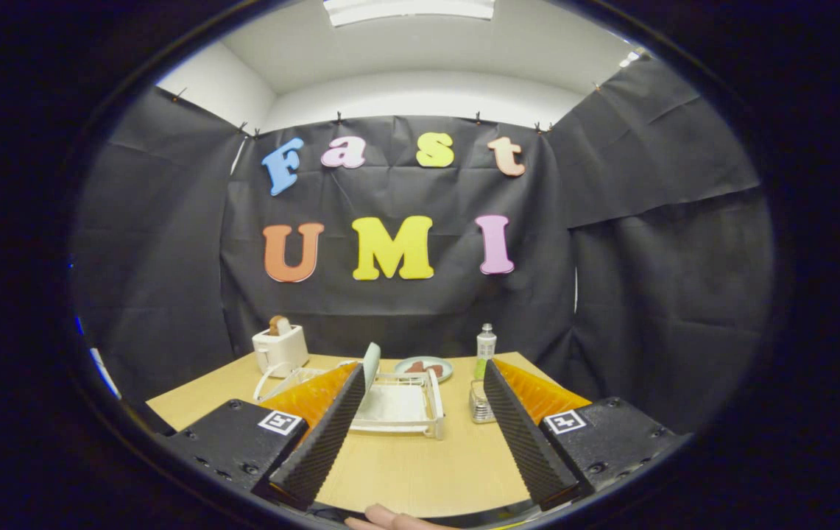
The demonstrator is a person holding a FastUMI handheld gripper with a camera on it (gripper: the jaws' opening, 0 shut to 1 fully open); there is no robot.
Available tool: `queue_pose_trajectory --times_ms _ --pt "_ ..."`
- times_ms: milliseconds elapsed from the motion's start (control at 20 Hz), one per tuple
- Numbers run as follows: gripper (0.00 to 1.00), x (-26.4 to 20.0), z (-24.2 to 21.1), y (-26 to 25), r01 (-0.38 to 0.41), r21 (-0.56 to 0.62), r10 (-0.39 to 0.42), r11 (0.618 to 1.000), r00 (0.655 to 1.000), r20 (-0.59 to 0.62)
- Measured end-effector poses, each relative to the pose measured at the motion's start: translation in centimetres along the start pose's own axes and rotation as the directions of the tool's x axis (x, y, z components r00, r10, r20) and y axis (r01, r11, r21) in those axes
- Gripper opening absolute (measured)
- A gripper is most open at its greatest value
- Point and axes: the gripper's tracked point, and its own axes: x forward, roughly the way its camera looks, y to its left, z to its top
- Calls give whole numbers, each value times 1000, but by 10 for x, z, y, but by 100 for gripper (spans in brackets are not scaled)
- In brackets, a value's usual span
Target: Take the plate from the dish rack, then take the spoon from the basket and place it into the plate.
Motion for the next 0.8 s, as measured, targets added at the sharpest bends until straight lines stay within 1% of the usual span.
queue_pose_trajectory --times_ms 300,400,550,750,800 --pt "100 12 10 10 -21 -13 21 1000 1000 9" --pt "100 20 13 17 -47 -28 47 998 999 -9" --pt "100 41 22 18 -49 -36 46 998 997 -55" --pt "100 84 35 28 -49 -90 37 995 991 -127" --pt "100 95 39 29 -39 -98 24 994 989 -143"
